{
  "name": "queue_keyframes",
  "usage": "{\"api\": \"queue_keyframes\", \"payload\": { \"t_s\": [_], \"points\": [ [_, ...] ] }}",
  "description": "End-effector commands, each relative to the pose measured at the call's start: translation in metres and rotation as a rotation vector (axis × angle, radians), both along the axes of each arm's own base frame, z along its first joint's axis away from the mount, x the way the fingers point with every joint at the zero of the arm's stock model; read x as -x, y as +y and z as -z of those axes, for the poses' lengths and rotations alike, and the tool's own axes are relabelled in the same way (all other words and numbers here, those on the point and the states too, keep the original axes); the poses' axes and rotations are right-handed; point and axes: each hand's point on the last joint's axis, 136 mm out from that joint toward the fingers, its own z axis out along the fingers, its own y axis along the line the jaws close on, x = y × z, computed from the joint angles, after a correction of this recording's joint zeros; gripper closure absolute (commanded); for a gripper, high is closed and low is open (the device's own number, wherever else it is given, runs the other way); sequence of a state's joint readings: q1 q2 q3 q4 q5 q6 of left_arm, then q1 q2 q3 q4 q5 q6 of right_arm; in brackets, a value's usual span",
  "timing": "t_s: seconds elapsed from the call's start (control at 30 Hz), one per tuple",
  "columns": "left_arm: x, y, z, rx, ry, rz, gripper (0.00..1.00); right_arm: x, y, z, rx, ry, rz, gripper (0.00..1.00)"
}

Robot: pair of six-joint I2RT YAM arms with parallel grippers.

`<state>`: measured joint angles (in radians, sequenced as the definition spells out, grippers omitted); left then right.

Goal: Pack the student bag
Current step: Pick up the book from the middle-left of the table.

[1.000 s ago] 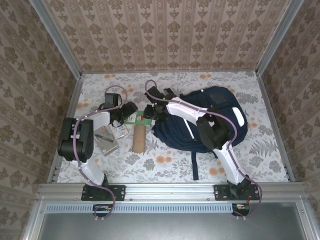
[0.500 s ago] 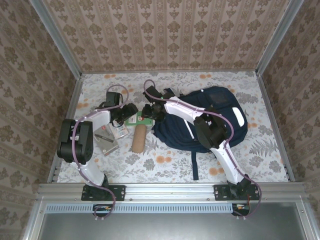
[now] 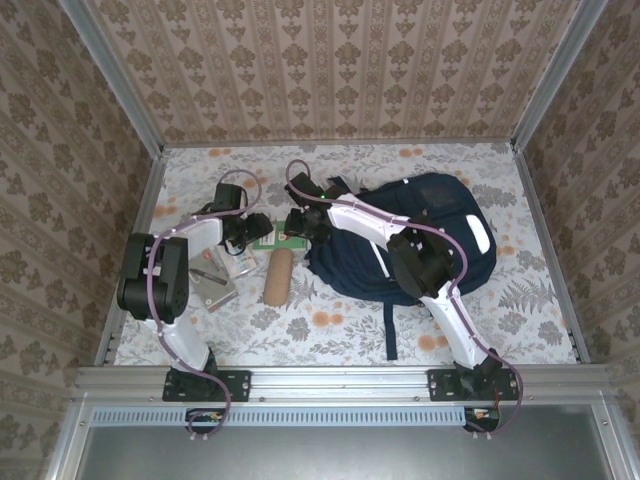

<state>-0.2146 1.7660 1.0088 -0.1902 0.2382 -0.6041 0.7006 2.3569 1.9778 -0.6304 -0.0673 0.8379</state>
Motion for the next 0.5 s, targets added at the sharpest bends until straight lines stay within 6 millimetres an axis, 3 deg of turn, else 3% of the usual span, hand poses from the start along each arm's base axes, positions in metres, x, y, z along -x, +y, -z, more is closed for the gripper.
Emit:
{"api": "queue_keyframes", "payload": {
  "t_s": [0.0,0.13,0.27,0.47],
  "points": [
    [0.017,0.005,0.027,-0.047,0.095,0.016,0.50,0.009,-0.042,0.012,0.168,0.036,0.041,0.49],
    [0.019,0.007,0.022,-0.054,0.087,0.016,0.49,0.010,-0.048,0.007,0.188,0.028,0.039,0.49],
    [0.015,0.006,0.004,-0.041,0.054,0.022,0.47,0.013,-0.053,0.016,0.194,0.046,0.043,0.49],
    [0.010,0.007,-0.017,-0.039,0.002,0.025,0.45,0.014,-0.037,0.032,0.120,0.092,0.016,0.49]
  ]
}}
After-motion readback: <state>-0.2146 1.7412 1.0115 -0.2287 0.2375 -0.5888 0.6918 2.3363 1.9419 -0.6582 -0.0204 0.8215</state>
